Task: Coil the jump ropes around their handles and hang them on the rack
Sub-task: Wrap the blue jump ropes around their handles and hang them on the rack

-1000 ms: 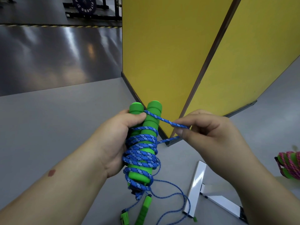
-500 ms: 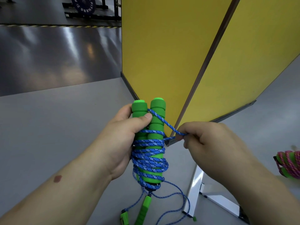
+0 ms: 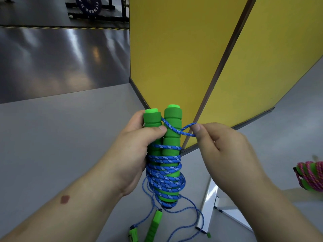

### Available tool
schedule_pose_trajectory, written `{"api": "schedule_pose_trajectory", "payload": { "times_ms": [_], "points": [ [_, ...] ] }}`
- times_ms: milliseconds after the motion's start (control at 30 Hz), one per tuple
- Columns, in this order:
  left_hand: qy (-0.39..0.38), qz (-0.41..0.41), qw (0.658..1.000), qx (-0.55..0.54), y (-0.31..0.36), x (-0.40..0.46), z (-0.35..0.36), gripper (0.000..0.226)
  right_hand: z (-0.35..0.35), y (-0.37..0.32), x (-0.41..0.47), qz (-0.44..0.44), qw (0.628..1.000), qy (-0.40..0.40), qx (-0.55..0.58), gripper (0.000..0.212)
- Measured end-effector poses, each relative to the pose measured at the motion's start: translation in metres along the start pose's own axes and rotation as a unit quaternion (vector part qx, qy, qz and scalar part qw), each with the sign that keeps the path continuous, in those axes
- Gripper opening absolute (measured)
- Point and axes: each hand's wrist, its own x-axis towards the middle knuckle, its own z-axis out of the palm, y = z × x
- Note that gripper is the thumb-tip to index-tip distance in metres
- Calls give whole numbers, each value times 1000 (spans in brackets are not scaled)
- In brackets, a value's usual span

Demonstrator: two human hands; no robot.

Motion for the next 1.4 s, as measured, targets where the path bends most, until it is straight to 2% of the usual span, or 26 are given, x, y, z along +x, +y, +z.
{"api": "schedule_pose_trajectory", "payload": {
  "times_ms": [133, 233, 333, 367, 467, 600, 700, 800, 900, 1000, 1133, 1400],
  "points": [
    [-24, -11, 1000, -5, -4, -2, 4, 25, 8, 0, 2, -55, 994, 81, 49, 10],
    [-41, -12, 999, -24, -4, -5, 8, 27, 10, -3, 1, -63, 992, 82, 78, 18],
    [-36, -1, 999, -28, -6, -9, 14, 10, 8, -5, 1, -64, 992, 57, 90, 18],
    [-30, 8, 999, -12, -7, -9, 16, 18, 7, -5, 2, -68, 992, 55, 95, 16],
    [23, 52, 994, 90, -12, -4, 16, 53, 5, -8, 1, -82, 989, 44, 119, 9],
    [118, 81, 976, 164, -17, 1, 14, 51, 10, -10, 0, -69, 989, 30, 130, 14],
    [136, 93, 966, 199, -21, 1, 14, 55, 9, -8, 1, -63, 989, 38, 132, 24],
    [115, 76, 972, 191, -20, 0, 13, 60, 9, -7, 0, -61, 990, 34, 118, 30],
    [77, 56, 987, 126, -20, 3, 11, 53, 9, -4, 1, -53, 993, 25, 104, 28],
    [82, 32, 993, 76, -31, 6, 15, 45, 7, 2, -2, -31, 998, 5, 59, 25],
    [93, -6, 993, 75, -64, 14, 26, 37, 3, 25, -5, 17, 998, -48, -27, 35],
    [55, -76, 987, 131, -134, 48, 76, 52, -9, 104, -8, 30, 984, -94, -146, 41]
  ]
}}
